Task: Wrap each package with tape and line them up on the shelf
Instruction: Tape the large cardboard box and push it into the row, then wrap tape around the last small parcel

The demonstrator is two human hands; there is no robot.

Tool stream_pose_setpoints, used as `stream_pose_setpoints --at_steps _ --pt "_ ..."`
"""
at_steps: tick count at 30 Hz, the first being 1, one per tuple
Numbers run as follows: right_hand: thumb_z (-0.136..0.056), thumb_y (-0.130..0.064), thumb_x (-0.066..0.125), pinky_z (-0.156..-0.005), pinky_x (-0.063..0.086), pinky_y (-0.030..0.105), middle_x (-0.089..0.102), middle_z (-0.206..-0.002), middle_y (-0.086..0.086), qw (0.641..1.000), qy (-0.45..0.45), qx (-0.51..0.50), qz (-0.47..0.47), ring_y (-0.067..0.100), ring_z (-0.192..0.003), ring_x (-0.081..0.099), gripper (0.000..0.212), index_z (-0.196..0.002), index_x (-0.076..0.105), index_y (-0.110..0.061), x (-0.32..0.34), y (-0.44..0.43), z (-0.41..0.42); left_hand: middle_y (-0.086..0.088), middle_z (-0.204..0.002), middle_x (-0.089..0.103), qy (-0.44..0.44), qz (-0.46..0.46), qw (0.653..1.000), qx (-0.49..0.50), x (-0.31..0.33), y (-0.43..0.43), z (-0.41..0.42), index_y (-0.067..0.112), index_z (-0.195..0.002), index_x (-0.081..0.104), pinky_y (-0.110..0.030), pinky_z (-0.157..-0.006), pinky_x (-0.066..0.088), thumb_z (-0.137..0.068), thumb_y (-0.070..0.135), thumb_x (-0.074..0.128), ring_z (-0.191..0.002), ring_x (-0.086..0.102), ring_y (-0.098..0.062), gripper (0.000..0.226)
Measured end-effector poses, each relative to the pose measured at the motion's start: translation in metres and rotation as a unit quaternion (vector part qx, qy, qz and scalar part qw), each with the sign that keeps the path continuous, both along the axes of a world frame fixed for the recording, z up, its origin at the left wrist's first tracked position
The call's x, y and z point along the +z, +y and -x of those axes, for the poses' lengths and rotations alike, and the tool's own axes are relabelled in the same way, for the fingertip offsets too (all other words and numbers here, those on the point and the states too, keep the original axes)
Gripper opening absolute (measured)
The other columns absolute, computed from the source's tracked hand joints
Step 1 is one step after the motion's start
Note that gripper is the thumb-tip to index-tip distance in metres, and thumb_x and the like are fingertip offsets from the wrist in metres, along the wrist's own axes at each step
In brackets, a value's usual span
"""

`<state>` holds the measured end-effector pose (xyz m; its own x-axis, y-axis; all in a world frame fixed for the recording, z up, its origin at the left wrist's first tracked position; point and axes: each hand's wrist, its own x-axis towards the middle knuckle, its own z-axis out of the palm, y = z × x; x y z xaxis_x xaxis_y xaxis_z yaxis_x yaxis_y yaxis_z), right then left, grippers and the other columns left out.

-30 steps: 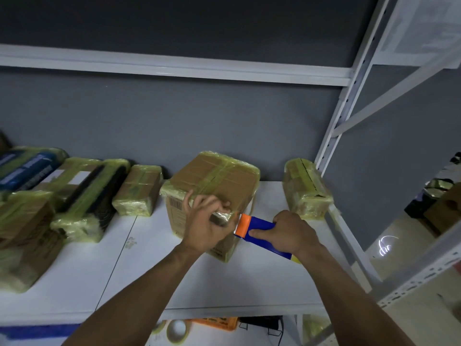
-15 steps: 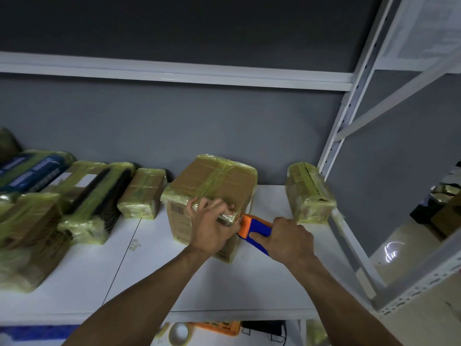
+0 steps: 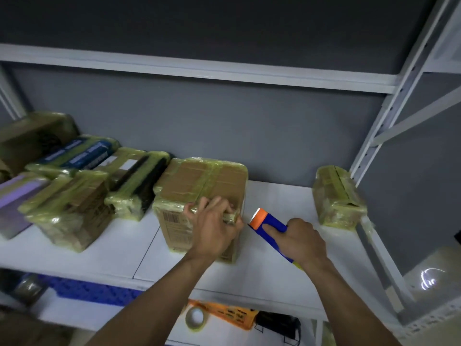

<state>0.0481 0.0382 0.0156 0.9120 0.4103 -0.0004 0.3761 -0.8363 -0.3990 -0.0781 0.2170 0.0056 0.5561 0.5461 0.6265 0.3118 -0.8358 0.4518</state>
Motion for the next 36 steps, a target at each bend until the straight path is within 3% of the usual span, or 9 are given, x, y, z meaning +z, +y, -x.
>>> stream_pose_setpoints --at_steps 5,10,19,24,28,31,33,36 --pt "-0.081 -0.081 0.060 -0.054 0.047 0.026 0.065 -0.070 -0.005 0.996 0.056 0.042 -0.048 0.013 -0.063 0.067 0.062 -0.078 0.058 -0.019 -0.005 0.012 0.011 0.015 -0.097 0.045 0.033 -0.068 0.994 0.083 -0.001 0.012 0.025 0.037 -0.093 0.048 -0.044 -0.095 0.024 -0.066 0.046 0.070 -0.096 0.045 -0.017 0.036" --pt "-0.081 -0.079 0.064 -0.053 0.046 0.025 0.067 -0.067 -0.002 0.988 0.108 0.052 -0.099 0.014 -0.061 0.069 0.064 -0.078 0.060 -0.015 -0.009 0.014 0.018 0.011 -0.115 0.052 0.081 -0.123 0.984 0.101 -0.009 0.011 0.034 0.038 -0.110 0.059 -0.048 -0.095 0.028 -0.068 0.058 0.073 -0.105 0.047 -0.024 0.049" --pt "-0.082 -0.076 0.065 -0.044 0.035 0.014 0.061 -0.052 -0.006 0.981 0.130 0.053 -0.133 0.001 -0.045 0.060 0.059 -0.068 0.052 -0.019 -0.010 0.010 0.029 0.013 -0.111 0.049 0.077 -0.144 0.978 0.131 -0.009 0.004 0.041 0.039 -0.104 0.056 -0.050 -0.091 0.028 -0.069 0.048 0.068 -0.103 0.043 -0.025 0.037" --pt "-0.080 -0.077 0.066 -0.047 0.039 0.018 0.064 -0.054 -0.013 0.978 0.133 0.042 -0.154 0.001 -0.047 0.062 0.063 -0.067 0.054 -0.016 -0.012 0.001 0.025 0.008 -0.112 0.053 0.111 -0.111 0.973 0.166 -0.005 0.007 0.037 0.036 -0.108 0.060 -0.055 -0.097 0.028 -0.069 0.039 0.074 -0.111 0.041 -0.026 0.041" --pt "-0.077 -0.079 0.067 -0.048 0.042 0.024 0.063 -0.053 -0.002 0.977 0.127 0.023 -0.171 0.007 -0.045 0.061 0.068 -0.063 0.052 -0.014 -0.015 -0.008 0.018 0.006 -0.122 0.058 0.131 -0.067 0.970 0.195 0.000 0.024 0.037 0.031 -0.119 0.061 -0.064 -0.112 0.020 -0.075 0.031 0.078 -0.129 0.035 -0.027 0.047" --pt "-0.078 -0.077 0.068 -0.047 0.041 0.025 0.061 -0.051 -0.001 0.975 0.125 0.008 -0.181 0.007 -0.042 0.059 0.067 -0.061 0.049 -0.016 -0.017 -0.018 0.013 0.003 -0.128 0.057 0.138 -0.072 0.964 0.215 -0.004 0.027 0.034 0.025 -0.127 0.059 -0.067 -0.117 0.004 -0.073 0.016 0.081 -0.136 0.033 -0.029 0.059" --pt "-0.079 -0.075 0.070 -0.048 0.042 0.026 0.062 -0.052 0.000 0.972 0.130 -0.008 -0.195 0.008 -0.041 0.059 0.065 -0.062 0.050 -0.014 -0.017 -0.025 0.008 0.004 -0.136 0.054 0.147 -0.092 0.966 0.191 -0.004 0.015 0.027 0.028 -0.132 0.055 -0.066 -0.115 -0.002 -0.066 0.004 0.077 -0.139 0.031 -0.030 0.073" --pt "-0.081 -0.072 0.068 -0.049 0.042 0.026 0.060 -0.049 -0.001 0.966 0.137 -0.036 -0.215 0.006 -0.039 0.056 0.064 -0.064 0.052 -0.012 -0.014 -0.043 0.000 0.005 -0.142 0.054 0.140 -0.161 0.976 0.052 -0.003 -0.014 0.005 0.032 -0.129 0.061 -0.061 -0.115 0.014 -0.065 0.000 0.073 -0.139 0.039 -0.028 0.073"
